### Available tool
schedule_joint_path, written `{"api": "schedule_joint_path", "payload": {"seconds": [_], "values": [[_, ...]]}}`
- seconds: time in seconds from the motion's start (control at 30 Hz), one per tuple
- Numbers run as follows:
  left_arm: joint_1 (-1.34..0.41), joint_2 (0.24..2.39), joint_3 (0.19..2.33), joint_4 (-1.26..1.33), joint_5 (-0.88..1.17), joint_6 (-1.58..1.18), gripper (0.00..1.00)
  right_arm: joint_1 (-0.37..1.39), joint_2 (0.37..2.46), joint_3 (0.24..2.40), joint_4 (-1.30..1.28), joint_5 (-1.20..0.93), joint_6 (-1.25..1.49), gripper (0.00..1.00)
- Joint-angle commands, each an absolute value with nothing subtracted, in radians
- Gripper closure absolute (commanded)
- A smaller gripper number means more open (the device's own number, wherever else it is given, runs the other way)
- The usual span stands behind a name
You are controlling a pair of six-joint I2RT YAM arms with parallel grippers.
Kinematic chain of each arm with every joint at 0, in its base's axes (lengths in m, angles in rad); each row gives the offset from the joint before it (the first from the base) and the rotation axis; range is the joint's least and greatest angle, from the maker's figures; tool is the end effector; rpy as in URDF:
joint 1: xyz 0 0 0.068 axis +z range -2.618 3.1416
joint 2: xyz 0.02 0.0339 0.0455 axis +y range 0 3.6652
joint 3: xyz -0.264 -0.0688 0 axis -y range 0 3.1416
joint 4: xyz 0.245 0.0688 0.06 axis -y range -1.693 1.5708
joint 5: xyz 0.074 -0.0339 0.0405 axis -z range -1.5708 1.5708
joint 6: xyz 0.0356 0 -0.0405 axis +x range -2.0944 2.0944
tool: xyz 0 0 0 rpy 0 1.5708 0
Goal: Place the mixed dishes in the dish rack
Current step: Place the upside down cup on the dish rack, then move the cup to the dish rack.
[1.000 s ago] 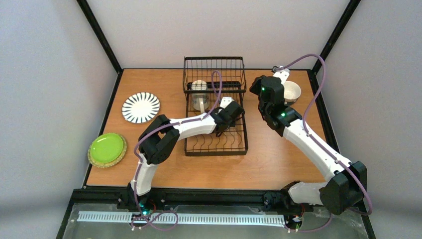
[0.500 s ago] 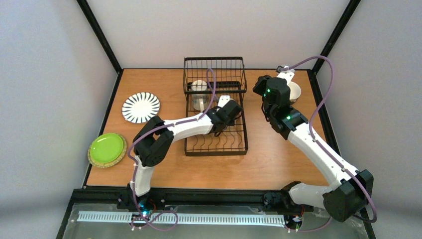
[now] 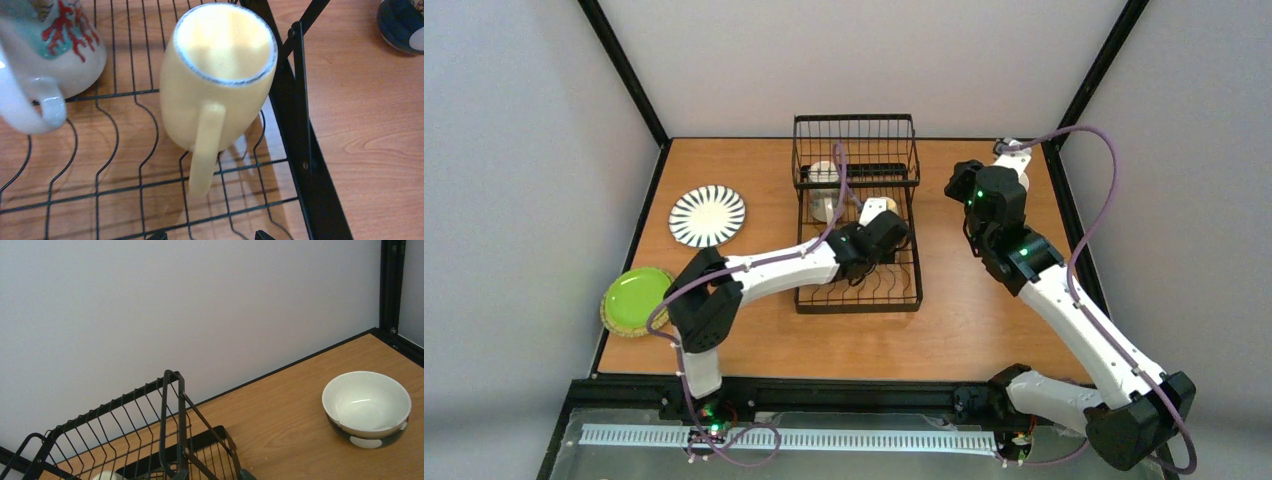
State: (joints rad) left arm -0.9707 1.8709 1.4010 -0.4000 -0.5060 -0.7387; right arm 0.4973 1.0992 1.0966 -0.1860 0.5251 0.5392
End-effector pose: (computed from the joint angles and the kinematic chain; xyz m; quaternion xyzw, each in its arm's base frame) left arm 0.2466 -0.3298 0.2279 0.0199 0.9132 -0.0964 0.3955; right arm 0.2266 0.1027 0.3884 0.1810 0.7405 0.1312 0.6338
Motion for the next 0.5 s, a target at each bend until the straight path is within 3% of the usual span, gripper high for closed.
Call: {"api": "schedule_joint_path", "payload": {"seconds": [0.0,0.2,0.47], "values": [[-0.988,1.771,1.325,-0.408,-0.532,-0.772,0.01,0.506,1.057,1.051,-0.255,0.550,0.520,0.43],[-0.992,1.635,1.186,-0.381,-0.587,-0.814,0.02,0.552,1.029,0.980,-0.295,0.557,0.541,0.51],[-0.991,1.527,1.027,-0.351,-0.679,-0.869,0.05,0.643,1.115,0.888,-0.272,0.561,0.601,0.88]]}}
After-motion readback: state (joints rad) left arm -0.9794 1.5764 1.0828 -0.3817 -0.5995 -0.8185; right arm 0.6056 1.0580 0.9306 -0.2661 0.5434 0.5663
